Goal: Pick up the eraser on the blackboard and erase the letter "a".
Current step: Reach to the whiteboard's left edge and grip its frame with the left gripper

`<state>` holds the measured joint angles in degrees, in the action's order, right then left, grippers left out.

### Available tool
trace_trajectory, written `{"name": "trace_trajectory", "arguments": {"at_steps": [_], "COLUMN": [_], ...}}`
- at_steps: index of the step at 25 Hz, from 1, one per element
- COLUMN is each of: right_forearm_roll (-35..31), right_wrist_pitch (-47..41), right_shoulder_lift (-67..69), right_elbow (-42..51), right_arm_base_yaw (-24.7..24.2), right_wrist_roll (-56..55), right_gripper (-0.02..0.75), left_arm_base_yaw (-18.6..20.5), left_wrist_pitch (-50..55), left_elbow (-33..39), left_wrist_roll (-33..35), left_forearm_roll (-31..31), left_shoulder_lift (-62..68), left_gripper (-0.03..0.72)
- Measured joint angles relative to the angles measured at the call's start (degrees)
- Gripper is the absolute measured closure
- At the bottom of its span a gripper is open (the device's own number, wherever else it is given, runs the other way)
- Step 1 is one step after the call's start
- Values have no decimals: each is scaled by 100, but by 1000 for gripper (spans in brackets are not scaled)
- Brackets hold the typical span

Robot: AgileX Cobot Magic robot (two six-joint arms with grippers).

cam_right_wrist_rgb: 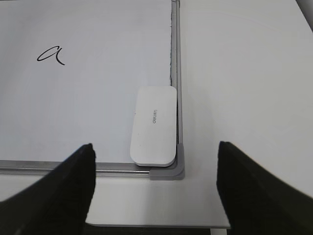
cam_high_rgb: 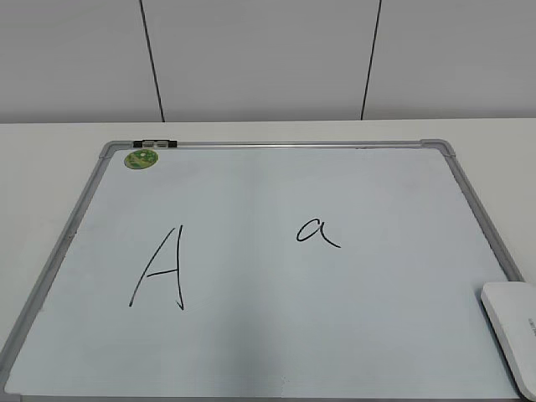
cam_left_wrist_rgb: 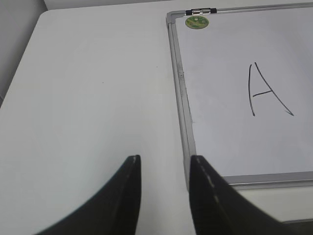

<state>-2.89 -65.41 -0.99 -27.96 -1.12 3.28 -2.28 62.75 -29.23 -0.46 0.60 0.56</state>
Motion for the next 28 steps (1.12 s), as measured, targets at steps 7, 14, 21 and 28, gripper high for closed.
{"name": "trace_trajectory", "arguments": {"at_steps": [7, 14, 21, 28], "right_forearm_roll": [0, 0, 0, 0], "right_wrist_pitch": [0, 0, 0, 0], "right_shoulder_lift": [0, 0, 0, 0], "right_elbow": [0, 0, 0, 0], "right_arm_base_yaw": [0, 0, 0, 0], "right_wrist_roll": [0, 0, 0, 0], "right_gripper": [165, 165, 165, 165], "left_arm_base_yaw": [0, 0, 0, 0], "left_wrist_pitch": [0, -78, -70, -81], "left_elbow": [0, -343, -1050, -2651], "left_wrist_roll": [0, 0, -106, -236], "left_forearm_roll": [0, 287, 371, 273], "left_shoulder_lift": [0, 894, 3428, 6041], "left_gripper": [446, 446, 446, 446]}}
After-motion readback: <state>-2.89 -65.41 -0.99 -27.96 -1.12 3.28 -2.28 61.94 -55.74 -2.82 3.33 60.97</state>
